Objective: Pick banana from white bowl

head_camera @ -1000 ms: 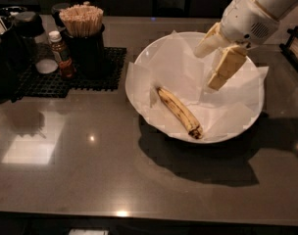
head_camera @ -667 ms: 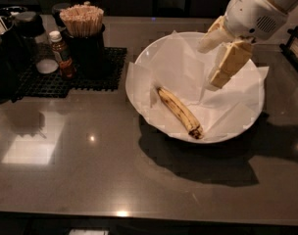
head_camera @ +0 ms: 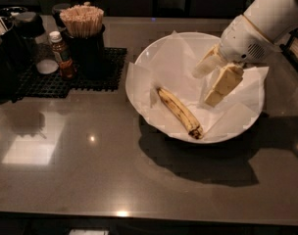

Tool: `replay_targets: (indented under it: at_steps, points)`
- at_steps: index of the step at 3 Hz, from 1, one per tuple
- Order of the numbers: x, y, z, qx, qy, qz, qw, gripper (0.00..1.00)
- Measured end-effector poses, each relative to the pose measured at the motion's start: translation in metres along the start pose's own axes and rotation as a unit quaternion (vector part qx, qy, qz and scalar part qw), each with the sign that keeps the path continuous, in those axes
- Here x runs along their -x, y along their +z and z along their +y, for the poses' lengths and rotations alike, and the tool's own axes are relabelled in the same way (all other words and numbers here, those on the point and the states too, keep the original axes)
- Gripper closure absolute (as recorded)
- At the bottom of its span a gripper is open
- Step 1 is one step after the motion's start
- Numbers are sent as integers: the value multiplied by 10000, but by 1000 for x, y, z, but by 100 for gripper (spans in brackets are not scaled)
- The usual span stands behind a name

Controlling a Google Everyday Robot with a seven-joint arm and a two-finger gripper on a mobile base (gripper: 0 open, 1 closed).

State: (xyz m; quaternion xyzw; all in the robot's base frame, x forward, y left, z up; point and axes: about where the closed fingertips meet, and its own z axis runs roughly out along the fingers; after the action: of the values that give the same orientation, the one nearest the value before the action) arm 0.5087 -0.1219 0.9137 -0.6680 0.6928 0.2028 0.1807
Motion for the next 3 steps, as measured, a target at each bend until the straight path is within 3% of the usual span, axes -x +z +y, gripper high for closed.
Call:
replay_targets:
  at_steps: [1,2,3]
  points:
    - [-7,22,4,308,153,-134,9993,32]
    - [-5,23,2,274,146,-145,9994,17]
    - [2,33,0,488,321,-485,9971,33]
